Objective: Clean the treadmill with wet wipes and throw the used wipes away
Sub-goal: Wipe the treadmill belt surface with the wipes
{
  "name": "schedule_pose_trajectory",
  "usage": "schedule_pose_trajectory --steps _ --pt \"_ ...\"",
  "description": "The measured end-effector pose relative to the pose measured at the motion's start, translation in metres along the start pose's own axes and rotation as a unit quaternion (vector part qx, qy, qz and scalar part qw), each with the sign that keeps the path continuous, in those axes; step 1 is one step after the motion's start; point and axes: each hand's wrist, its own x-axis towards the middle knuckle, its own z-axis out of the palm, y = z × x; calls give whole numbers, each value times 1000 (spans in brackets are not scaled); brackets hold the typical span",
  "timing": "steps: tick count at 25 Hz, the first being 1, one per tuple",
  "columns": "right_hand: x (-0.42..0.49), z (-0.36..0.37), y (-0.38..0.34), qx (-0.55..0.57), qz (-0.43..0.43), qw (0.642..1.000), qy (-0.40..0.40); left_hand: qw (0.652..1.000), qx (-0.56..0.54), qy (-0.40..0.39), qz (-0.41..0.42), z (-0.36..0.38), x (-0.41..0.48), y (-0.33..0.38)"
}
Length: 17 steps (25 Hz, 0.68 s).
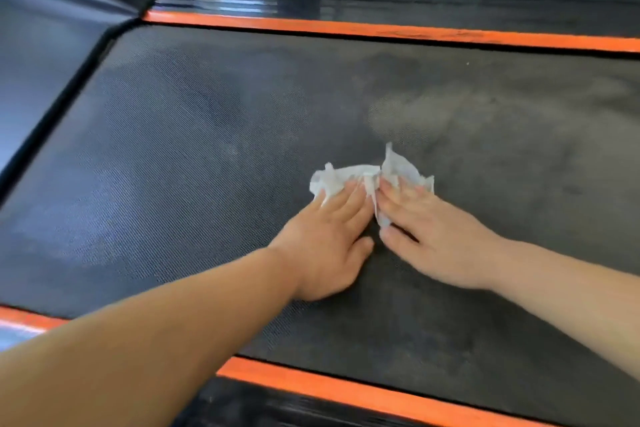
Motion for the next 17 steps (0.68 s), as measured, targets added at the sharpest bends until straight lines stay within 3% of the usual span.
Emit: schedule_pose_trajectory --steps 2,6,8,11,13,15,17 --pt "-19 2 6 -17 -17 1000 -20 1000 13 -27 -3 4 -21 -6" --pt "-7 -8 31 23 115 993 2 978 -56 -7 -200 -1 -26 -21" --pt "0 -3 19 19 125 992 19 987 -44 2 -153 11 -36 20" --pt "-22 19 -16 -33 -21 999 -20 998 3 -43 -46 20 -57 43" --pt "-28 18 -13 -45 -51 997 -45 995 4 -12 -102 12 -52 16" --pt "-17 7 1 -18 8 999 -34 971 -35 2 -238 6 -50 -2" --pt "-3 0 19 3 93 996 -10 973 -47 -15 -225 9 -54 9"
